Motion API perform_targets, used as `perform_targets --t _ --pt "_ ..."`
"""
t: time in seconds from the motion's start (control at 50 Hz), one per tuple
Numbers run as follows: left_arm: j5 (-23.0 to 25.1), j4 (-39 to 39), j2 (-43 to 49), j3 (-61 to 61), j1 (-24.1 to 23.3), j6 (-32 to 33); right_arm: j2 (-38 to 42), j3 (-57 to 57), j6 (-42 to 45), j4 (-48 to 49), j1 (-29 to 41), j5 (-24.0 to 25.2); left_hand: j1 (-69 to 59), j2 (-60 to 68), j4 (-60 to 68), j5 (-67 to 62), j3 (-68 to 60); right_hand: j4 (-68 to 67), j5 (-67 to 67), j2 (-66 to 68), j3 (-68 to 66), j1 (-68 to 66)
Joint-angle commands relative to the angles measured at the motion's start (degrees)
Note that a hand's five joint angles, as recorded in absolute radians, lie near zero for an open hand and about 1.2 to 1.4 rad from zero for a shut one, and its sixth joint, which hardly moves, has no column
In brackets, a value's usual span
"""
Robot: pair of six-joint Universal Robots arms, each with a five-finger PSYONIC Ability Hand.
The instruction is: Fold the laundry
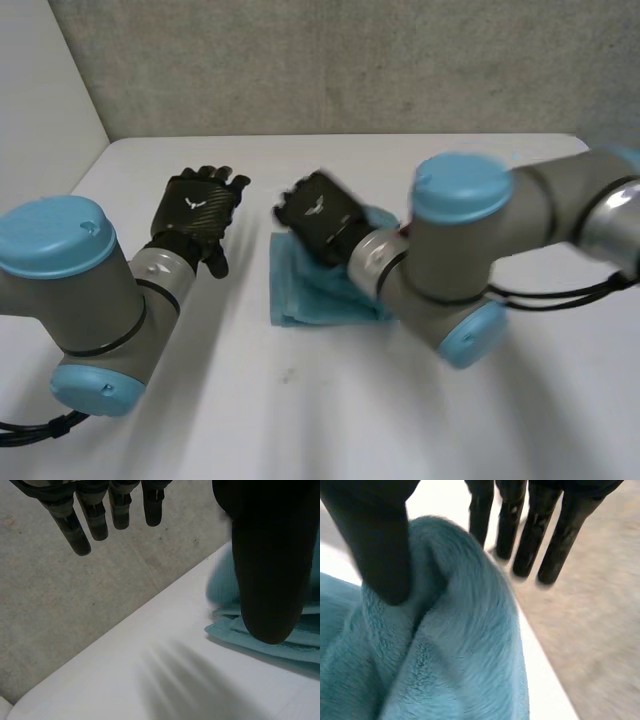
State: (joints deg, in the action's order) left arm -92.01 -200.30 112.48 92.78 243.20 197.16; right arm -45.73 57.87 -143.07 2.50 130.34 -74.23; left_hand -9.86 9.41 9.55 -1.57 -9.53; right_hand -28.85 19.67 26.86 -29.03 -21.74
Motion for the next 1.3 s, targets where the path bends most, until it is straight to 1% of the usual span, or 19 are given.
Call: perform_targets --t 0.02,0.06,0.1,0.18,0.22,0.24,0.28,0.36,0.44,0.5,0.54,0.62,0.66,0.8,0.88,1.0,1.14,1.22,1.3 --pt "-0.27 -0.01 -0.07 -1.1 0.08 -0.02 3.19 -0.65 1.3 -0.13 1.14 -6.01 -0.14 0.59 0.45 1.57 -0.47 18.85 -19.67 -16.86 19.03 11.74" --pt "-0.18 -0.18 -0.25 -1.63 0.08 -0.02 1.71 -0.74 -0.18 -0.22 0.97 -10.21 -0.14 0.59 0.45 1.57 -0.47 18.85 -19.67 -16.86 19.03 11.74" --pt "-0.1 -0.18 -0.42 -2.59 0.0 -0.02 -0.66 -0.31 -1.67 -0.3 0.53 -11.45 -0.14 0.59 0.45 1.57 -0.47 18.85 -19.67 -16.86 19.03 11.74" --pt "-0.18 -0.18 -0.33 -6.29 -0.53 -0.11 -6.13 1.72 -7.48 -0.39 -1.32 -11.81 -0.14 0.59 0.45 1.57 -0.47 18.85 -19.67 -16.86 19.03 11.74" --pt "-0.18 -0.18 0.19 -9.7 -1.23 -1.25 -9.89 4.08 -15.44 -0.13 -4.12 -11.38 -0.14 0.59 0.45 1.57 -0.47 18.85 -19.67 -16.86 19.03 11.74" --pt "-0.18 -0.18 0.19 -9.72 -1.24 -1.26 -9.91 4.09 -15.48 -0.13 -4.13 -11.37 -0.14 0.59 0.45 1.57 -0.47 18.85 -19.67 -16.86 19.03 11.74" --pt "-0.1 -0.18 0.46 -11.48 -1.68 -2.66 -12.09 4.97 -23.09 -0.48 -8.24 -11.2 -0.14 0.59 0.45 1.57 -0.47 18.85 -19.67 -16.86 19.03 11.74" --pt "0.78 -0.01 3.96 -17.08 -4.21 -7.74 -13.16 5.41 -27.68 -0.74 -11.59 -10.24 -0.14 0.59 0.45 1.57 -0.47 18.85 -19.67 -16.86 19.03 11.74" --pt "3.41 0.26 8.35 -21.57 -6.15 -10.65 -12.99 5.15 -30.59 -4.25 -15.11 -6.2 -0.14 0.59 0.45 1.57 -0.47 18.85 -19.67 -16.86 19.03 11.74" --pt "4.83 0.43 9.86 -22.64 -6.33 -10.84 -12.46 4.8 -31.3 -5.14 -16.0 -5.13 -0.14 0.59 0.45 1.57 -0.47 18.85 -19.67 -16.86 19.03 11.74" --pt "6.75 1.48 12.66 -24.74 -6.42 -11.01 -9.57 4.18 -34.36 -5.67 -17.49 -3.65 -0.14 0.59 0.45 1.57 -0.47 18.85 -19.67 -16.86 19.03 11.74" --pt "6.94 3.33 15.92 -27.21 -6.42 -11.36 -6.22 2.51 -38.25 -6.02 -18.02 -2.5 -0.14 0.59 0.45 1.57 -0.47 18.85 -19.67 -16.86 19.03 11.74" --pt "7.11 4.73 18.37 -28.7 -6.33 -12.59 -2.89 0.5 -41.05 -6.28 -18.02 -0.66 -0.14 0.59 0.45 1.57 -0.47 18.85 -19.67 -16.86 19.03 11.74" --pt "7.29 8.15 23.56 -30.28 -6.33 -14.17 2.47 -3.54 -44.74 -7.95 -17.93 1.46 -0.14 0.59 0.45 1.57 -0.47 18.85 -19.67 -16.86 19.03 11.74" --pt "7.02 10.96 24.97 -29.5 -6.25 -14.26 5.9 -6.1 -44.76 -11.28 -17.41 1.72 -0.36 0.81 0.67 1.35 -0.69 18.85 -19.67 -16.86 19.03 11.74" --pt "6.15 17.12 24.28 -25.38 -6.25 -14.0 7.58 -7.16 -42.47 -15.95 -17.32 2.16 -0.7 1.14 1.0 1.01 -1.02 18.85 -19.67 -16.86 19.03 11.74" --pt "2.19 18.27 21.46 -22.64 -6.25 -13.74 7.67 -7.86 -29.4 -19.2 -17.32 0.76 -1.03 1.48 1.34 0.68 -1.36 18.85 -19.67 -16.86 19.03 11.74" --pt "0.0 18.27 19.45 -22.46 -6.25 -13.56 7.41 -8.12 -26.03 -20.26 -17.32 0.23 -1.2 1.65 1.5 0.51 -1.53 18.85 -19.67 -16.86 19.03 11.74" --pt "-0.01 18.27 18.12 -22.55 -6.25 -13.56 7.06 -9.88 -25.33 -20.78 -17.14 -0.21 -1.03 1.48 1.34 0.68 -1.36 18.85 -19.67 -16.86 19.03 11.74"
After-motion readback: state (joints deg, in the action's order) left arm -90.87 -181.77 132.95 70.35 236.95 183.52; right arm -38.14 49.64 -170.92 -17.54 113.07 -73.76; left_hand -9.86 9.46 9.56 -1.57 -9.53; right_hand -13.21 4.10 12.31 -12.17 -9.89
